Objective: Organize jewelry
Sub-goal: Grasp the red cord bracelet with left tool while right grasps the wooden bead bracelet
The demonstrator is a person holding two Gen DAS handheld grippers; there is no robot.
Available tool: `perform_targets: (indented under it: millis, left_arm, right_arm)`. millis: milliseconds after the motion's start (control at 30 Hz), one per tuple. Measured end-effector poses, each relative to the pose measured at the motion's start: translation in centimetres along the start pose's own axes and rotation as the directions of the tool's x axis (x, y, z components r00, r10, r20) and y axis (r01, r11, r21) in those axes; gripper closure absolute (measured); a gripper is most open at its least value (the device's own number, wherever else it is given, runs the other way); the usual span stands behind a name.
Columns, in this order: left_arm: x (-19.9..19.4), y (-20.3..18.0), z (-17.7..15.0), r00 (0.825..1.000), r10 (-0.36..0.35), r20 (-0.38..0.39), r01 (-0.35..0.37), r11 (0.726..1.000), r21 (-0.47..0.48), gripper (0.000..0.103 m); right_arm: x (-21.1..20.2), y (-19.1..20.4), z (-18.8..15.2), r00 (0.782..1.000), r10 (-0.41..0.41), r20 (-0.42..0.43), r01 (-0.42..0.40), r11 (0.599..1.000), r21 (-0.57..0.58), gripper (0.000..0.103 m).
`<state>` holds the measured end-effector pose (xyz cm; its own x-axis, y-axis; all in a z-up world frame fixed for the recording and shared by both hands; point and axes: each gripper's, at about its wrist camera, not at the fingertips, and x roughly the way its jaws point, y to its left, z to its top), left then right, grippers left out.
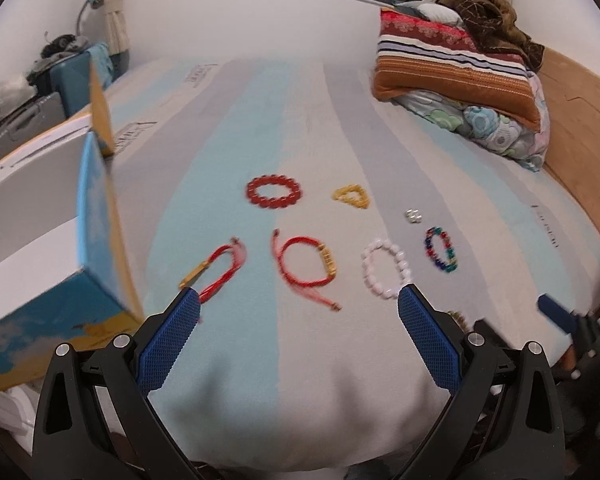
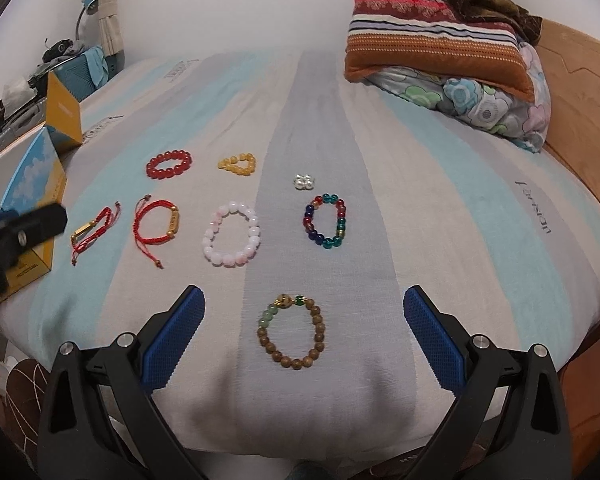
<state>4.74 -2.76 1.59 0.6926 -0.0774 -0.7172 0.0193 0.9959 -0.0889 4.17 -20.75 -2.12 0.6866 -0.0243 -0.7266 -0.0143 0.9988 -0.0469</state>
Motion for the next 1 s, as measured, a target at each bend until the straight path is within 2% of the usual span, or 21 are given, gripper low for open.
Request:
perform_targets:
  millis: [200, 367, 567, 900, 1000]
  left_arm:
    - [1.4, -3.0, 2.5, 1.0, -0.002, -0.016, 0.003, 0.998, 0.07, 0.006]
    - [3.3, -4.2, 3.5, 0.999, 0.012, -0.042, -0.008, 0.994, 0.11, 0.006]
    - [7.1, -3.0, 3.0, 0.991, 0.004, -0.135, 0.005, 0.998, 0.067, 0.006]
    - [11.0, -1.9, 1.5, 0.978, 0.026, -0.208, -0.02, 0.999, 0.032, 0.006]
    - [12.0, -2.0, 1.3, 0.975, 0.044, -0.216, -0.036, 0.999, 0.039, 0.007]
  right_arm:
    - [1.2, -0.7, -0.2, 1.0, -0.003, -0.031, 0.003, 1.0, -0.002, 0.007]
    - [2.2, -1.0, -0.4, 0.999, -0.003, -0.052, 0.003, 1.0, -0.007, 0.007]
    - [3.7, -1.1, -0.6, 0.996, -0.008, -0.092, 0.007, 1.0, -0.011, 0.007]
    - [6.1, -0.8, -1.3, 0.988, -0.005, -0.154, 0.001, 1.0, -0.024, 0.011]
    - [6.7, -0.9, -1.5, 0.985, -0.001, -0.174, -0.003, 1.0, -0.026, 0.015]
